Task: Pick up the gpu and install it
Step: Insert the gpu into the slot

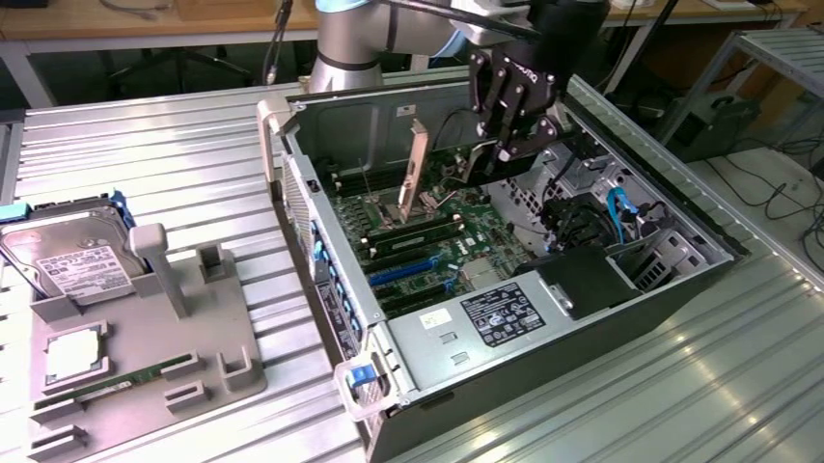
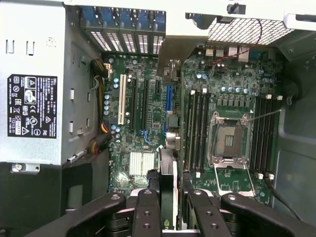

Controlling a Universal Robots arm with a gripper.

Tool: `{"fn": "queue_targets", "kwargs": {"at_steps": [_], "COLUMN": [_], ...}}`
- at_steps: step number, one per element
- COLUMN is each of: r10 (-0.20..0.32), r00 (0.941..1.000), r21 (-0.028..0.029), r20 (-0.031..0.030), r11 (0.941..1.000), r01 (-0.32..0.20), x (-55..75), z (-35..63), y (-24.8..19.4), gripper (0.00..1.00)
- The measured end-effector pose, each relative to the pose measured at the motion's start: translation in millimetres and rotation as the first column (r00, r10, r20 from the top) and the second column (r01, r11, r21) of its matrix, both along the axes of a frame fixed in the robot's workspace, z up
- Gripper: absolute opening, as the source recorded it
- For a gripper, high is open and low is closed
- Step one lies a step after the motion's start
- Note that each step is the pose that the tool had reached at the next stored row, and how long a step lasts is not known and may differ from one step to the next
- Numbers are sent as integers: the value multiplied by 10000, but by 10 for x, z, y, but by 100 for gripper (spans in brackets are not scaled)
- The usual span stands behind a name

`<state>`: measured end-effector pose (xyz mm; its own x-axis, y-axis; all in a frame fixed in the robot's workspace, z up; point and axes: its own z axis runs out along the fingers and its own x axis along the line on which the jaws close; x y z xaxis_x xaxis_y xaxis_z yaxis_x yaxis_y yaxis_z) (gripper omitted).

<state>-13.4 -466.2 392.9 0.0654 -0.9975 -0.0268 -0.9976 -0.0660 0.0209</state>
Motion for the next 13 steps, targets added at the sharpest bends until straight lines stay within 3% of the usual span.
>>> {"fn": "queue_targets", "kwargs": {"at_steps": [13], "r10": [2], "r00": [10000], "r21": [13], "r20": [-6], "r11": [10000], "r01": [-2], "x": [-4], "z": [-115], "y": [-4], "gripper": [27]}}
